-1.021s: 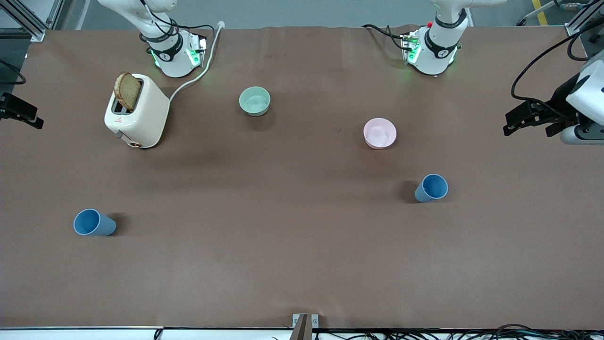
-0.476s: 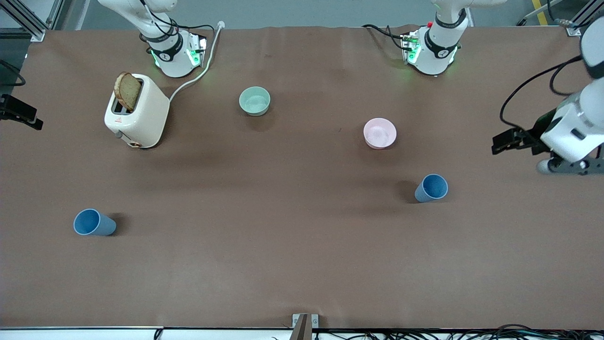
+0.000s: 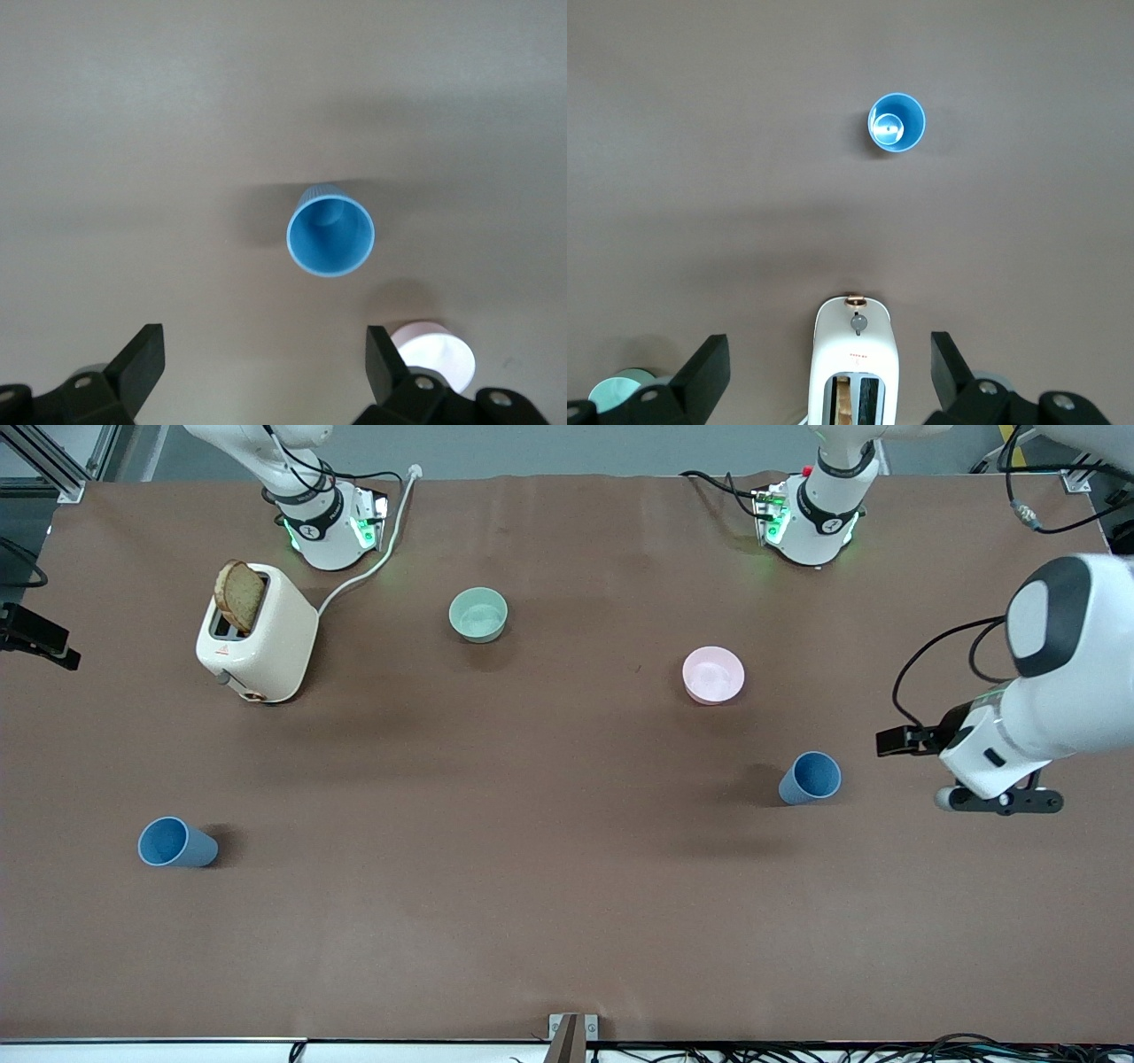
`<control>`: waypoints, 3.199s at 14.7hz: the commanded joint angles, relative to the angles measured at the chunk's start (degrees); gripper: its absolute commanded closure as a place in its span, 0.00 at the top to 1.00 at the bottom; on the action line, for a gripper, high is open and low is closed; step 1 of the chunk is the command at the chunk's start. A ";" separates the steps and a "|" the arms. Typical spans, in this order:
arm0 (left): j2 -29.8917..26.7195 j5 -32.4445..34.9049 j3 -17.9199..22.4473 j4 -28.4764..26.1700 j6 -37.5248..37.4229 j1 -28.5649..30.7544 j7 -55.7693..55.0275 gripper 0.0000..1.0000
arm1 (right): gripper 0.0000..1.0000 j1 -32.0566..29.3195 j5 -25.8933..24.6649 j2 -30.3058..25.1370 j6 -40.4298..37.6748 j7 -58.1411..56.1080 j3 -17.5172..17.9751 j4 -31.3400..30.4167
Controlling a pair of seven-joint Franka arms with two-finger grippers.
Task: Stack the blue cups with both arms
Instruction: 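Grasp the blue cup with the left gripper while the right gripper grasps the other cup, then carry the cup with the left gripper to the table middle and set it down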
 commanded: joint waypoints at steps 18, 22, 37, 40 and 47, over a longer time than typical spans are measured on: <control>5.69 1.29 -1.22 -17.69 25.76 0.55 0.33 1.00 | 1.00 -9.91 1.99 30.82 35.52 -13.17 0.88 -5.24; 7.19 1.38 -1.22 -17.34 25.85 0.64 0.41 0.95 | 1.00 -10.00 3.30 33.20 42.56 -16.25 0.97 -5.15; 4.55 1.47 -2.62 -9.55 20.85 -0.94 1.11 0.01 | 0.03 -9.73 4.98 33.22 38.55 -18.36 1.06 -4.10; 6.47 1.56 -8.32 1.16 13.22 -1.73 1.21 0.00 | 0.03 -9.74 4.98 27.77 32.57 -18.19 0.80 -3.13; 16.58 1.30 -9.30 15.00 5.98 -22.37 -0.55 0.01 | 0.02 -9.30 4.10 7.91 9.02 -11.09 0.62 -4.61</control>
